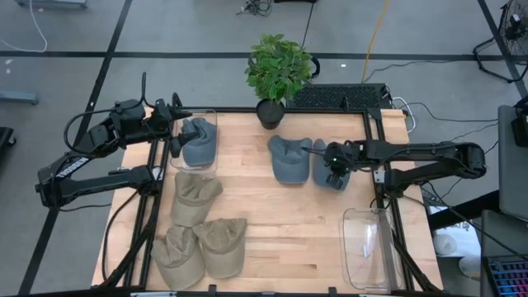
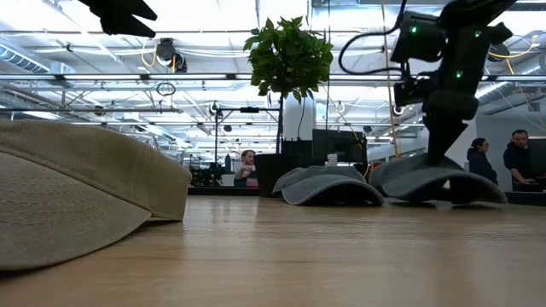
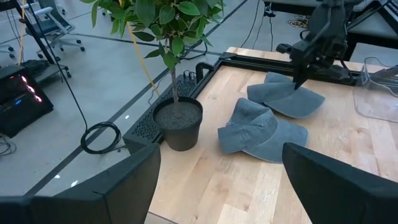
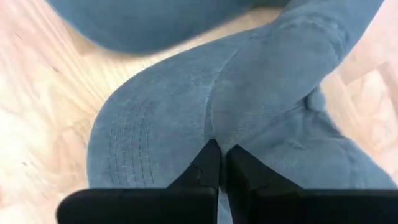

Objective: Pick & Place hat
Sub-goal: Put the right blue cap into the left transparent bin

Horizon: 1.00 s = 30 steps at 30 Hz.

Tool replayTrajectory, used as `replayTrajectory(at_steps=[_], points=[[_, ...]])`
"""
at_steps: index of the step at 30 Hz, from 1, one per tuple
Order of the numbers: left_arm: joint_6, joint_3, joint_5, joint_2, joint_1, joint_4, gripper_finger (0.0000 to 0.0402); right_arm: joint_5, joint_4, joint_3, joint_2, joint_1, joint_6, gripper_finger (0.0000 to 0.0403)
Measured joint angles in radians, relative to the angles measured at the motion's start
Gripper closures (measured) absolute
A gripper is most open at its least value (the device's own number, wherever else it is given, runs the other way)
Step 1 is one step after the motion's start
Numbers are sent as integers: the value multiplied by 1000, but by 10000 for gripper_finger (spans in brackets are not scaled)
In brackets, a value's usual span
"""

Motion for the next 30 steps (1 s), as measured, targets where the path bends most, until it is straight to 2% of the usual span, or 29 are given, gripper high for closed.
replayTrajectory(at_steps=[15,30], points=[[0,0,0,0,0,0,55,0,55,0,-171,0,7,402],[0,0,0,0,0,0,55,-2,144,0,-182,0,-46,403]])
